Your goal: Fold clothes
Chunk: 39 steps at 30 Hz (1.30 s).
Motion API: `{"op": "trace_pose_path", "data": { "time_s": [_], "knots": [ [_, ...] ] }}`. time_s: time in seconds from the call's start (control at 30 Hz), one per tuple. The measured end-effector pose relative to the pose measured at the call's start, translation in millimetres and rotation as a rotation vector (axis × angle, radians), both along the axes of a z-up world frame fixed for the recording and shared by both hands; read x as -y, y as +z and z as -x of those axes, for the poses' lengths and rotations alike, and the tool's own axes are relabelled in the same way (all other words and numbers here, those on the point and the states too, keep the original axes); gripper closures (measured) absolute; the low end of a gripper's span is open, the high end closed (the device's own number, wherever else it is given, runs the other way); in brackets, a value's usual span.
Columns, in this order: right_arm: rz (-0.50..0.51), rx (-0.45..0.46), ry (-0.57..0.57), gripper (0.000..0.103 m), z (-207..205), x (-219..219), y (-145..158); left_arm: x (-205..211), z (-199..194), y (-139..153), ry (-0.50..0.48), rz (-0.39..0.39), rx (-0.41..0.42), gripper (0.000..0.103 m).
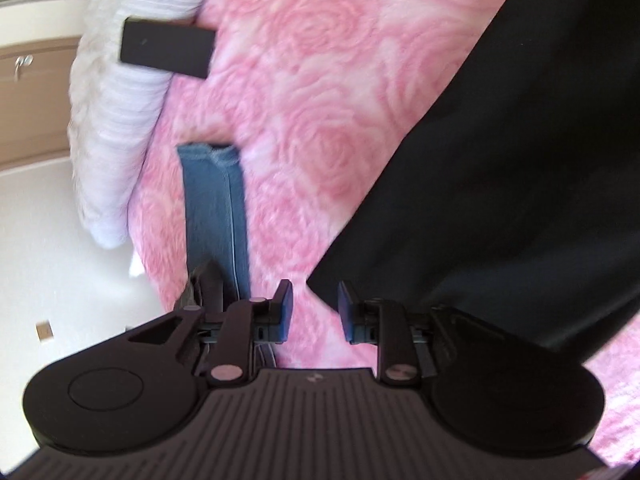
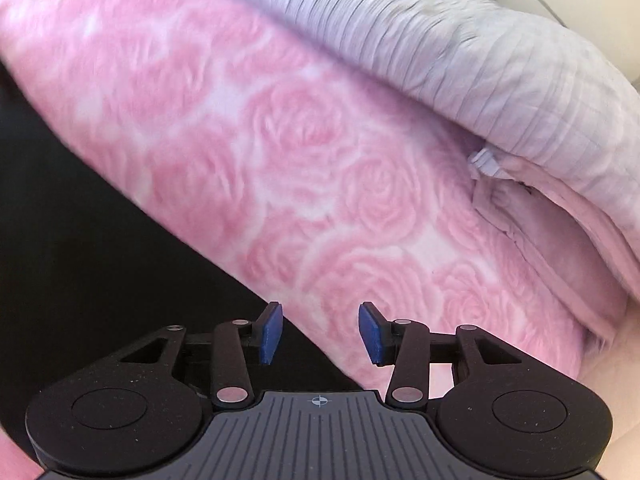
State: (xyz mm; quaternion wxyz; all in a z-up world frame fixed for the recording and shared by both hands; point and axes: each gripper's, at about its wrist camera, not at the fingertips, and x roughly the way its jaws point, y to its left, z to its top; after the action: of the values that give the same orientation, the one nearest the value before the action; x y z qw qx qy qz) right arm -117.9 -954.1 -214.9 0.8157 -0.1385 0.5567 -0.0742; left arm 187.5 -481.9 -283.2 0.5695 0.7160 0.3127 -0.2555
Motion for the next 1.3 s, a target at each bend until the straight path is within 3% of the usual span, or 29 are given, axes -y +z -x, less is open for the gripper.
{"op": "trace_pose_path", "data": {
  "time_s": [0.23, 0.43, 0.63, 0.8, 0.83, 0.9, 0.93, 1.1, 1.2, 1.3],
  "knots": [
    [-0.137, 0.082, 0.078, 0.059, 15, -94, 4, -48, 55, 25, 0.018, 0.03, -0.035, 0.069],
    [-0.272, 0.078, 0.105, 0.059, 24, -201, -6, -101, 92, 15, -0.038, 0.055, -0.049, 0.064],
    [-0.338, 0.07, 0.092, 0.059, 16, -316, -19, -142, 105, -33, -0.335, 0.068, -0.002, 0.064],
    [-0.291, 0.068, 0.048, 0.059, -13, -395, -40, -162, 89, -79, -0.593, 0.101, 0.007, 0.066],
    [-0.286, 0.064, 0.042, 0.059, -21, -409, -46, -167, 87, -83, -0.636, 0.118, 0.011, 0.069],
    [-0.265, 0.05, 0.05, 0.059, -40, -435, -59, -175, 80, -87, -0.703, 0.158, 0.011, 0.094],
    [-0.256, 0.038, 0.06, 0.059, -51, -447, -65, -176, 74, -78, -0.662, 0.197, -0.027, 0.103],
    [-0.248, 0.068, 0.128, 0.059, -91, -487, -56, -194, 68, -15, -0.563, 0.347, -0.151, 0.103],
    [-0.249, 0.052, 0.131, 0.059, -111, -496, -58, -201, 69, -14, -0.505, 0.365, -0.228, 0.103],
    [-0.241, 0.04, 0.139, 0.059, -126, -502, -60, -208, 68, -32, -0.501, 0.311, -0.305, 0.098]
  ]
}}
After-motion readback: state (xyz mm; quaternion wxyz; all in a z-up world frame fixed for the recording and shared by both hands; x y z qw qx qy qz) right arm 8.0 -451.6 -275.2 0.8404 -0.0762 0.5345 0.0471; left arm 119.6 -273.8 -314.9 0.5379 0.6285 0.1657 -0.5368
